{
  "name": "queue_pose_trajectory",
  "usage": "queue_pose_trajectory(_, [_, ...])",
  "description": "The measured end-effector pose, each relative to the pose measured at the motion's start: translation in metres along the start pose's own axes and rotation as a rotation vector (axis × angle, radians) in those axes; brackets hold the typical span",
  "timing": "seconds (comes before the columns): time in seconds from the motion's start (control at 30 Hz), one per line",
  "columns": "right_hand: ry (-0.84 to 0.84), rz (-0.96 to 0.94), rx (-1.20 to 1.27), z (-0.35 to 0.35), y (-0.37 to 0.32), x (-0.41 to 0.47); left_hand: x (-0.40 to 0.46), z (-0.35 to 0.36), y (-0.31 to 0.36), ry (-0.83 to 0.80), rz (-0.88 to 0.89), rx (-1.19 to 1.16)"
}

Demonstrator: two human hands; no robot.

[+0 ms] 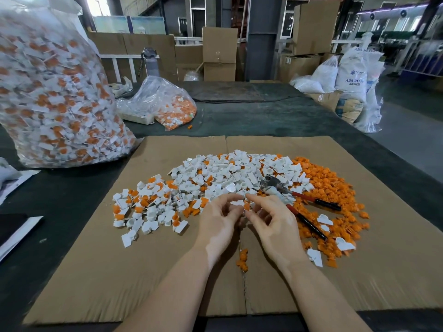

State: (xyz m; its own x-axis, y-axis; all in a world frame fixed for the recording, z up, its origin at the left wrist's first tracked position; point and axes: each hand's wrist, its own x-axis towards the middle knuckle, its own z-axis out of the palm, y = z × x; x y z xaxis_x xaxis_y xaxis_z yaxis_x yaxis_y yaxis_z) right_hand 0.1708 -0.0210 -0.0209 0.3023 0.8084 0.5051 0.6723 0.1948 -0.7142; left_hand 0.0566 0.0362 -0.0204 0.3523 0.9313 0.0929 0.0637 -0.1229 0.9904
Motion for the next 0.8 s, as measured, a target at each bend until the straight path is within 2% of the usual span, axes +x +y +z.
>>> queue_pose_trajectory(0.6, [0.005,-0.022,-0.038,-0.0009,-0.001,0.0008,-0.0017,0.0034,0.0042,0.003,-0.036,-0.053])
queue_pose_trajectory(0.7, [0.0,-0.015,-0.061,-0.0012,-0.0012,0.0014,0.0013,0.0039,0.004,-0.006,-0.015,-0.018])
queue_pose_trajectory(0.8, [0.041,0.005,-0.145,-0.006,-0.0011,0.004,0.006,0.0035,0.0047,-0.003,-0.069,-0.066])
